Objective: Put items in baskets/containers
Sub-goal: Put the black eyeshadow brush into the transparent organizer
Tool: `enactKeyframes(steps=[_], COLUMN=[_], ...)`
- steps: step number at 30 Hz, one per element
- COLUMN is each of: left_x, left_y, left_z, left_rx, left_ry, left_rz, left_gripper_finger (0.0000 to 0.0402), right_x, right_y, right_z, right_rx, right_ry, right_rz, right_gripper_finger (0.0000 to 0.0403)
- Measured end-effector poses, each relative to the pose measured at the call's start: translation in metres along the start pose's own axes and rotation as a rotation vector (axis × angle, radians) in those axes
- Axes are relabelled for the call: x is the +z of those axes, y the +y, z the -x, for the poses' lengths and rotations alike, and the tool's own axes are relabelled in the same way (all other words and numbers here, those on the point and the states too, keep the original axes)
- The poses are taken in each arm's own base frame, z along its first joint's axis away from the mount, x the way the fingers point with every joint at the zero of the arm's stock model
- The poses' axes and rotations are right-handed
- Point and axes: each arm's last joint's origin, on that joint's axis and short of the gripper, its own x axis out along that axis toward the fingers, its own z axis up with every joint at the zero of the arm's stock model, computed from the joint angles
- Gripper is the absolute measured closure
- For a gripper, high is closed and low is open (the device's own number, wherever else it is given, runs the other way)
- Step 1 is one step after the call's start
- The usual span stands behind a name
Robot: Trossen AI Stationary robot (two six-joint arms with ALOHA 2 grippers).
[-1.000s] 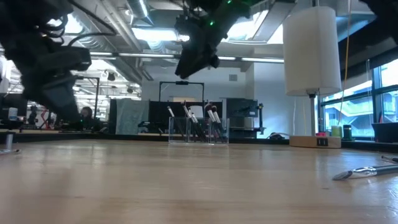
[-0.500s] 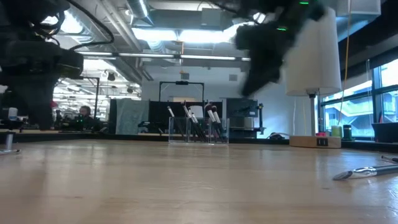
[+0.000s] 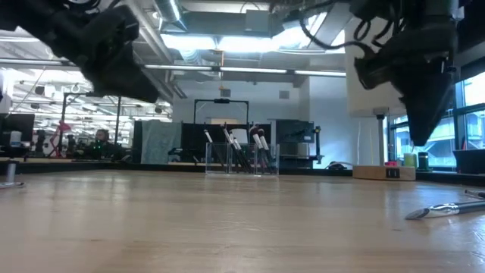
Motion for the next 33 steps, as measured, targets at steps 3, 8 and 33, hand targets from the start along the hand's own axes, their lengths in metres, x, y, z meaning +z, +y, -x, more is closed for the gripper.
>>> enactKeyframes(steps=[3, 8, 33], left_x=[0.002, -0.008, -0.038], left_y=[-0.003, -0.006, -0.016], left_z=[-0.005, -0.016, -0.052], left_rx=[-0.025, -0.002, 0.072], left_ry=[-0.015, 0.039, 0.090], left_rz=[-0.046, -0.134, -0.205], left_gripper_finger=[0.0300, 0.0300, 0.0300], right_x=[0.000, -0.010, -0.048], right_y=[0.002, 0.032, 0.105], right_z=[0.000, 0.003, -0.054], right_rx=[0.027, 0.238, 0.176], right_ry=[0.009, -0.046, -0.197], right_rz=[-0.072, 0.229, 1.038], right_gripper_finger=[0.0263, 0.0263, 0.0274])
